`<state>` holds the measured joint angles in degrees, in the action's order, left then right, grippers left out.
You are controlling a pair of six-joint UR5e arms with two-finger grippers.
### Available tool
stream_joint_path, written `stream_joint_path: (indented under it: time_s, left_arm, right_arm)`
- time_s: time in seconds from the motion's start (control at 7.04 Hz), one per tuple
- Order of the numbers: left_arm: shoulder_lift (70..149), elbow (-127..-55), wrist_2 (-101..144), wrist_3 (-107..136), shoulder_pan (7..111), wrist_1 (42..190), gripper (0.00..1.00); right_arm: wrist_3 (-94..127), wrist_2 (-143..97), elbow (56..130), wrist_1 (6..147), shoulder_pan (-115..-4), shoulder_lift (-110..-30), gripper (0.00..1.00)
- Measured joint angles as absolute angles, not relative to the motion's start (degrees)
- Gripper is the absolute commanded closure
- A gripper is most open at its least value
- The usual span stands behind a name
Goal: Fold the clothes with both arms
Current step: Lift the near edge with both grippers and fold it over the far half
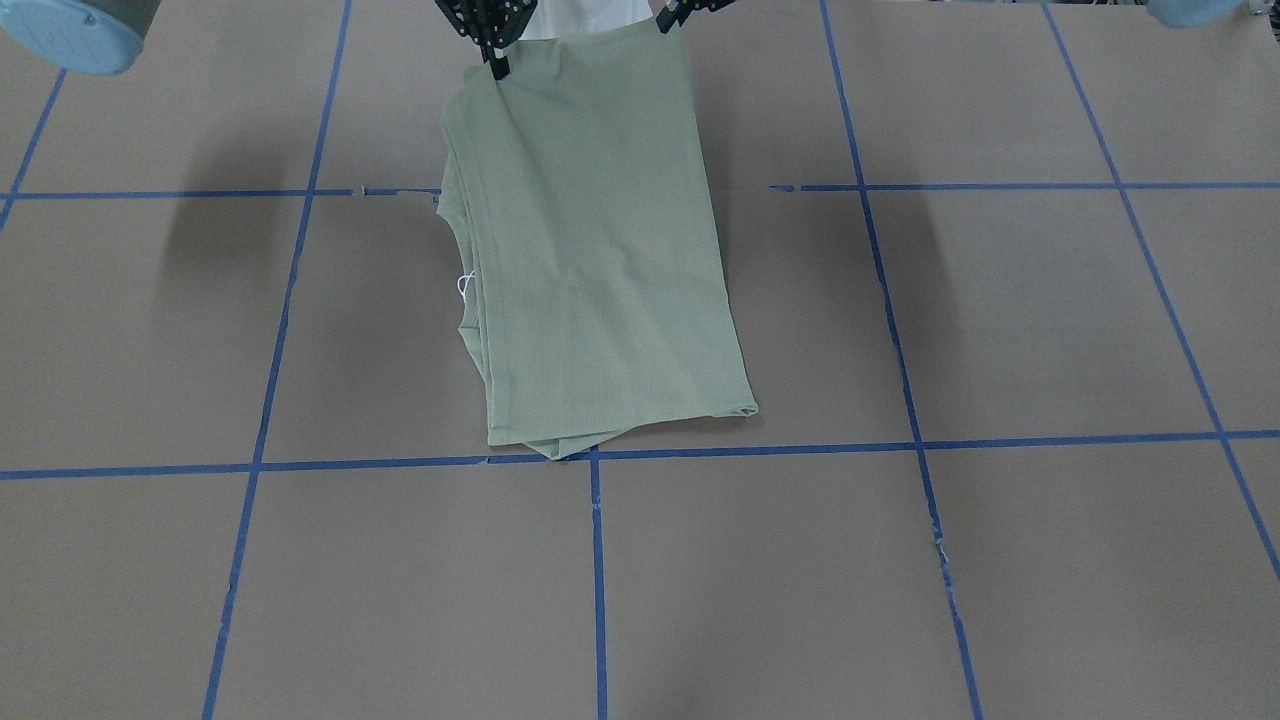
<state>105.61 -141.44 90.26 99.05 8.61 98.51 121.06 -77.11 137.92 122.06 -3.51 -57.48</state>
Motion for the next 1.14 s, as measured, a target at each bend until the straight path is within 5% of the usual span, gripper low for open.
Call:
stream_joint_path:
  time_s: [0.28, 1.14]
  left_arm:
    - [109.1, -136.2, 90.6, 94.5, 12.4, 97.3, 1.00]
    - [118.2, -103.5, 90.9, 77.6, 32.1, 108.9, 1.00]
  right_arm:
    - [118.6, -77.5, 131.4, 118.0, -7.5, -56.3, 1.00]
    - [105.2, -83.8, 93.2, 91.5, -25.7, -46.3, 1.00]
